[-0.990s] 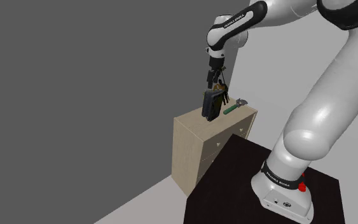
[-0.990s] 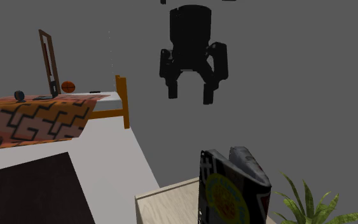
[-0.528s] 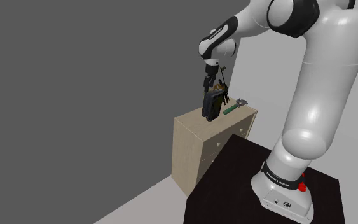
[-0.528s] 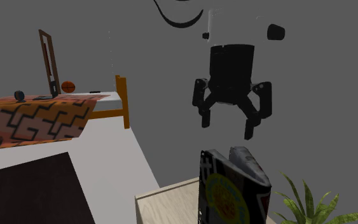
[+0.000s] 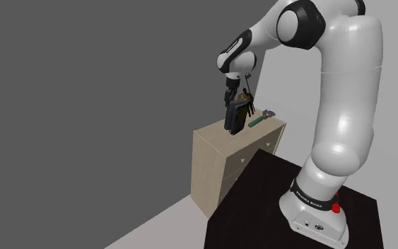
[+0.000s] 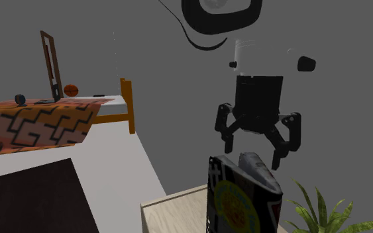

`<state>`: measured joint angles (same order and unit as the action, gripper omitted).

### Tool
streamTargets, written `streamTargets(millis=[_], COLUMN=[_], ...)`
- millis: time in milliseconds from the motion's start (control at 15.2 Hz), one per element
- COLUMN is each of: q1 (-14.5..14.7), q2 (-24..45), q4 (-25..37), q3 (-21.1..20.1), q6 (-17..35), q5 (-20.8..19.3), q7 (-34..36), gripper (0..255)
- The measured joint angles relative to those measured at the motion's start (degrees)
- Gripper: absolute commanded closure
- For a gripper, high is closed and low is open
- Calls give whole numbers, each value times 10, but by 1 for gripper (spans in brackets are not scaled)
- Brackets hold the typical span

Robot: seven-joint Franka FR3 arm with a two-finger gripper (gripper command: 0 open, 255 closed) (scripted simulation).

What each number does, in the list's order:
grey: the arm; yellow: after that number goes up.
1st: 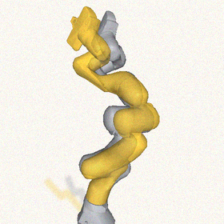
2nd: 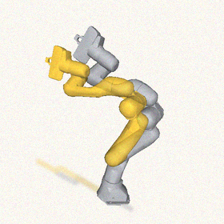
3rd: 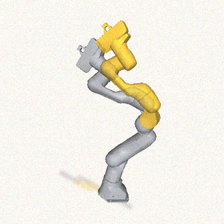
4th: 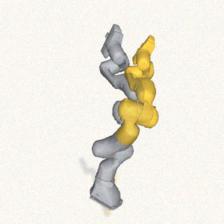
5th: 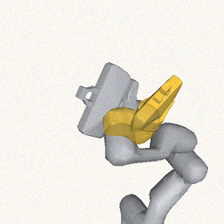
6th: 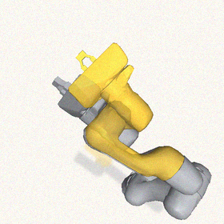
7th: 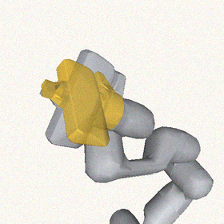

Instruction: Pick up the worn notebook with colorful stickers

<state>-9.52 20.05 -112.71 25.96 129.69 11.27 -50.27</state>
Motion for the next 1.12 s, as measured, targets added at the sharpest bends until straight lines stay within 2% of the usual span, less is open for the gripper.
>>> streamTargets(millis=[198, 264, 924, 1122], q1=[-5, -5, -5, -3], q2=[16, 17, 18, 9], q4=[-2, -3, -4, -1], q3=[-4, -5, -6, -2], q6=[16, 19, 22, 9], q5=[10, 11, 12, 6], q7=[-8, -8, -9, -5], gripper=[0, 255, 255, 255])
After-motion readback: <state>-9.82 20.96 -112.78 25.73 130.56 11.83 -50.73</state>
